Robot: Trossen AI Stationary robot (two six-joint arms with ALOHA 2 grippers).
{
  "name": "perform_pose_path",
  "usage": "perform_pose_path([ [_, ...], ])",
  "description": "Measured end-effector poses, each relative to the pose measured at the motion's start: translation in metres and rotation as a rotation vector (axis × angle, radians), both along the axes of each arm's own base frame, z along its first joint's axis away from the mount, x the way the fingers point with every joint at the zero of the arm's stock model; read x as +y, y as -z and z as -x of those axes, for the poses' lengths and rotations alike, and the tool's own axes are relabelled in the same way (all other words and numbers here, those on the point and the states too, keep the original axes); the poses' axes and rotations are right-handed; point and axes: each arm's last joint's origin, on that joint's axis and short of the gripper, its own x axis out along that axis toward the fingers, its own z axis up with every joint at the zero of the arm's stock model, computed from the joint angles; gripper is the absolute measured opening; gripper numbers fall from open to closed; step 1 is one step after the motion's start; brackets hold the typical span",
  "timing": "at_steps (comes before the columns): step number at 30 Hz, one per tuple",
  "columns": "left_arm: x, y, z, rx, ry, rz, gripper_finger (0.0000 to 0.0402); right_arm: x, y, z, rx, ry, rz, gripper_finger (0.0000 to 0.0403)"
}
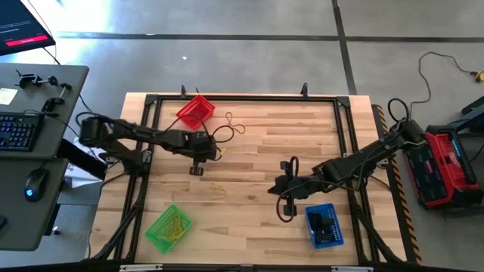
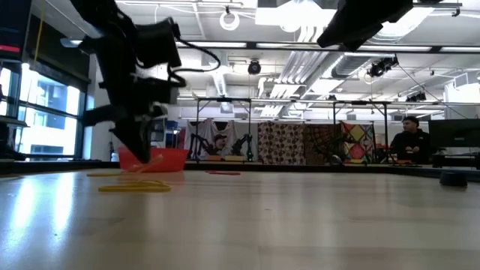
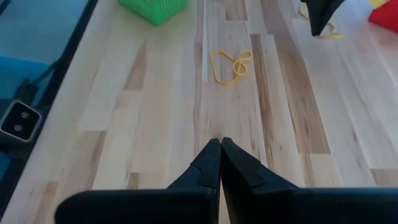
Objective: Sort rubber bands into baskets
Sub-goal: Put the yellow rubber band into the green basket
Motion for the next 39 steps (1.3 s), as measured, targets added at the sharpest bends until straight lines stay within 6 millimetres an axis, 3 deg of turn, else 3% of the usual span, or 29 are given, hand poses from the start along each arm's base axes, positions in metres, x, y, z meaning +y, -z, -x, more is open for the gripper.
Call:
perform_pose_path([
  [5,-0.016,-0.025,0.011,-0.059,-0.013,0.021,0.0001,0.000,-0.001,-0.001,-0.013,-0.011,0.008,0.0000],
  [18,-0.058,-0.118,0.034,-0.204,-0.057,0.073,0.0000,-0.001,-0.001,0.000,-0.015,0.005,0.041,0.0000],
  [28,-0.099,-0.150,0.054,-0.171,0.043,0.142,0.0000,-0.001,0.000,0.000,-0.008,0.012,0.048,0.0000],
  [39,-0.146,-0.173,0.081,-0.129,0.028,0.370,0.0000,-0.001,0.000,0.000,-0.008,0.006,0.055,0.0000],
])
